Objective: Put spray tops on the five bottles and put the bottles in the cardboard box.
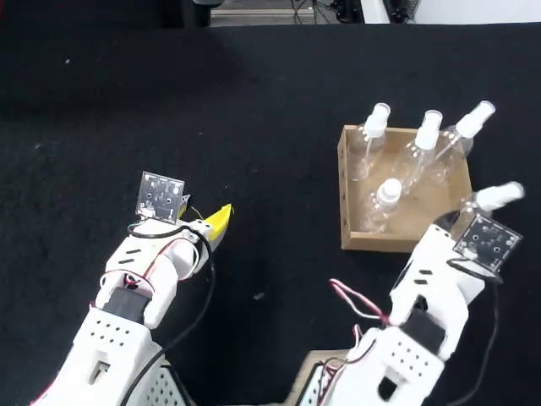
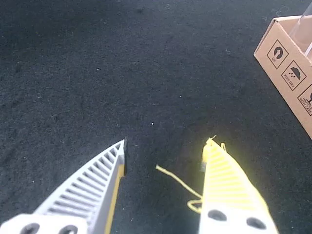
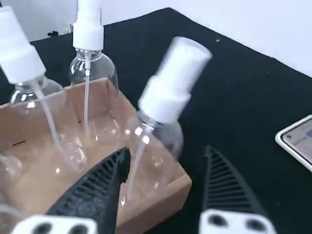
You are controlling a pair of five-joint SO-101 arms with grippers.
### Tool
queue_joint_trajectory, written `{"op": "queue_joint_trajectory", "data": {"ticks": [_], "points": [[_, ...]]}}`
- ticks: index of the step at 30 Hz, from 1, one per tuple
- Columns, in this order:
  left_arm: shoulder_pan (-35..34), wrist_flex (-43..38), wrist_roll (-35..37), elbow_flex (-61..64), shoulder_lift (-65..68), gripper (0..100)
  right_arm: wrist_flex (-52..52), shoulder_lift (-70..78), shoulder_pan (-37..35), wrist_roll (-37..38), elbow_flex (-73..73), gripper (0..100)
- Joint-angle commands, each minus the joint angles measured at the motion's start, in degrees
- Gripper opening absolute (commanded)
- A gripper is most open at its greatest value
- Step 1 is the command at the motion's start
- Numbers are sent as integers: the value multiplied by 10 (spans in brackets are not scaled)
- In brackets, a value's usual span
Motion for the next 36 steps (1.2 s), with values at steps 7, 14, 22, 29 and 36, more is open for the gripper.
{"op": "queue_joint_trajectory", "data": {"ticks": [7, 14, 22, 29, 36], "points": [[3, -10, -1, -1, -9, 241, 150, -191, -34, 4, 3, 162], [3, -10, -1, -1, -9, 241, 183, -182, -34, 4, 0, 158], [3, -10, -1, -1, -9, 213, 377, -183, -39, 56, -110, 12], [3, -9, 1, 10, -10, 44, 493, -183, -103, 76, -118, 11], [6, 62, -2, -7, -31, 30, 507, -183, -173, 76, -97, 11]]}}
